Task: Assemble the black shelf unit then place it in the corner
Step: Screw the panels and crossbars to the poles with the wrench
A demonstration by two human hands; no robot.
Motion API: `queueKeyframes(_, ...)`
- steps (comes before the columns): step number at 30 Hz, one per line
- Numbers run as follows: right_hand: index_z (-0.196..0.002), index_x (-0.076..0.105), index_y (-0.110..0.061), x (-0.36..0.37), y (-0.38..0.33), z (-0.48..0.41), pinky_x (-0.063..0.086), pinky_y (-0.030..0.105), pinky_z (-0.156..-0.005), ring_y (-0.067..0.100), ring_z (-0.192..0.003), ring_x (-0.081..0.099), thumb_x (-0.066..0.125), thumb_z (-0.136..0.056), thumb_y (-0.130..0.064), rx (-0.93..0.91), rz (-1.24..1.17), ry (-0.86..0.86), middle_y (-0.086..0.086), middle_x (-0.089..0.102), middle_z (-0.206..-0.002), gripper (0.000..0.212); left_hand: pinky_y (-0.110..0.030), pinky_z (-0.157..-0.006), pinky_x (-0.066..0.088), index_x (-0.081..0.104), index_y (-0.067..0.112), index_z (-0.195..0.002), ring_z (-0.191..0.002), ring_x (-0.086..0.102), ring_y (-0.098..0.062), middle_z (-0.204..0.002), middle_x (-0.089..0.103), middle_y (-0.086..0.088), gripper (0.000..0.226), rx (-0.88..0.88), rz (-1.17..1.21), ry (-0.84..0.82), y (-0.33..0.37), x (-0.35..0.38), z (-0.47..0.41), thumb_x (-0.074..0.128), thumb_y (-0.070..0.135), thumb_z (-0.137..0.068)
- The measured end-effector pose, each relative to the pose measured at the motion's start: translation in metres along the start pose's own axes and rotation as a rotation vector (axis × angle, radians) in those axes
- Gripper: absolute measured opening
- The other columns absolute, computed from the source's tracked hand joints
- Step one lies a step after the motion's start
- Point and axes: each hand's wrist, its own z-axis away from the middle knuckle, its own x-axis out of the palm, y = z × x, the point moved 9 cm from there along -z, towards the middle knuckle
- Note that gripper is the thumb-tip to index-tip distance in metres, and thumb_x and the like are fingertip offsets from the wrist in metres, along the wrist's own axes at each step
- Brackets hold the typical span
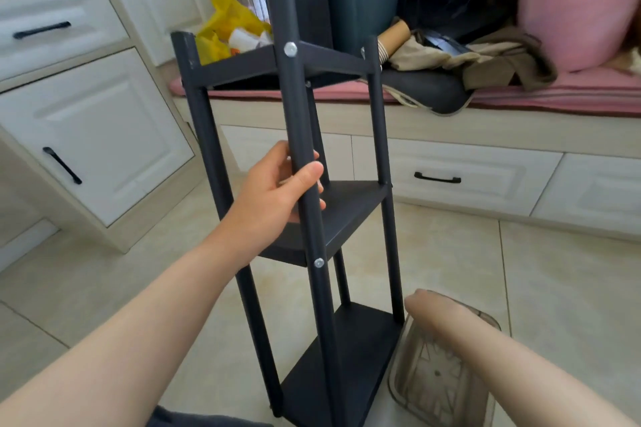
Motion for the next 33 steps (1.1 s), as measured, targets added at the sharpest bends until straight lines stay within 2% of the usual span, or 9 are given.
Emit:
queueKeyframes(3,-0.129,0.056,-0.003,-0.049,-0.019,0.031,0.047,0.037,-0.087,0.033,-0.111,0.060,0.044,-0.102,-0.009,-0.069,0.059,0.056,0.014,0.059,-0.120,0.030,-0.026,-0.068,0.061,0.059,0.020,-0.113,-0.079,0.074,-0.019,-0.085,0.071,-0.002,0.011,0.000,0.015,0.010,0.003,-0.003,0.003,0.058,0.022,-0.102)
queueKeyframes(8,-0.110,0.060,-0.002,-0.124,-0.037,0.090,0.052,0.035,-0.069,0.029,-0.083,0.061,0.051,-0.100,-0.010,-0.193,0.104,0.132,0.016,0.065,-0.109,0.016,-0.027,-0.074,0.062,0.058,0.021,-0.117,-0.084,0.075,-0.022,-0.087,0.072,-0.003,0.014,-0.029,0.085,0.010,0.002,-0.002,0.005,0.055,0.021,-0.104)
queueKeyframes(10,-0.104,0.055,-0.011,-0.148,-0.040,0.110,0.057,0.034,-0.070,0.023,-0.076,0.068,0.048,-0.102,-0.018,-0.253,-0.027,0.204,0.010,0.069,-0.098,0.010,-0.035,-0.077,0.063,0.057,0.023,-0.119,-0.082,0.075,-0.025,-0.084,0.071,-0.001,0.015,-0.046,0.130,-0.002,0.000,0.002,0.006,0.053,0.022,-0.104)
queueKeyframes(13,-0.090,0.046,-0.025,-0.180,-0.045,0.136,0.053,0.026,-0.064,0.011,-0.062,0.071,0.045,-0.104,-0.034,-0.349,-0.368,0.342,-0.001,0.073,-0.079,0.017,-0.039,-0.078,0.063,0.055,0.026,-0.121,-0.075,0.071,-0.023,-0.078,0.065,0.002,0.016,-0.059,0.184,-0.028,-0.001,0.009,0.006,0.052,0.026,-0.105)
queueKeyframes(16,-0.087,0.051,-0.025,-0.204,-0.055,0.152,0.047,0.017,-0.059,0.009,-0.057,0.069,0.046,-0.104,-0.035,-0.429,-0.611,0.435,-0.002,0.074,-0.071,0.020,-0.043,-0.079,0.063,0.052,0.026,-0.120,-0.070,0.065,-0.018,-0.074,0.061,0.003,0.016,-0.042,0.194,-0.035,0.001,0.015,0.006,0.049,0.029,-0.106)
queueKeyframes(22,-0.067,0.061,-0.023,-0.238,-0.056,0.168,0.038,0.015,-0.052,0.002,-0.048,0.045,0.055,-0.099,-0.036,-0.473,-0.782,0.681,-0.009,0.054,-0.053,0.035,-0.050,-0.078,0.062,0.053,0.026,-0.112,-0.065,0.062,-0.020,-0.072,0.060,0.002,0.011,0.008,0.149,0.008,0.006,0.010,0.005,0.049,0.032,-0.104)
queueKeyframes(26,-0.066,0.066,-0.025,-0.243,-0.047,0.170,0.038,0.021,-0.054,0.004,-0.047,0.042,0.057,-0.098,-0.036,-0.447,-0.822,0.720,-0.012,0.051,-0.049,0.035,-0.034,-0.067,0.058,0.057,0.027,-0.105,-0.063,0.057,-0.019,-0.073,0.057,-0.001,0.009,0.016,0.221,-0.030,0.005,0.006,0.007,0.052,0.035,-0.102)
queueKeyframes(29,-0.071,0.069,-0.026,-0.249,-0.046,0.168,0.043,0.025,-0.054,0.005,-0.047,0.045,0.057,-0.098,-0.035,-0.449,-0.887,0.701,-0.011,0.052,-0.047,0.031,-0.031,-0.066,0.055,0.061,0.032,-0.099,-0.063,0.055,-0.018,-0.074,0.055,-0.002,0.014,-0.014,0.286,-0.085,0.002,0.004,0.009,0.057,0.044,-0.092)
queueKeyframes(33,-0.081,0.069,-0.022,-0.261,-0.055,0.164,0.042,0.015,-0.049,0.000,-0.045,0.050,0.060,-0.098,-0.023,-0.483,-1.016,0.688,-0.008,0.064,-0.059,0.019,-0.032,-0.069,0.055,0.062,0.034,-0.102,-0.064,0.054,-0.018,-0.075,0.054,-0.002,0.016,-0.043,0.319,-0.139,-0.003,0.004,0.012,0.062,0.047,-0.092)
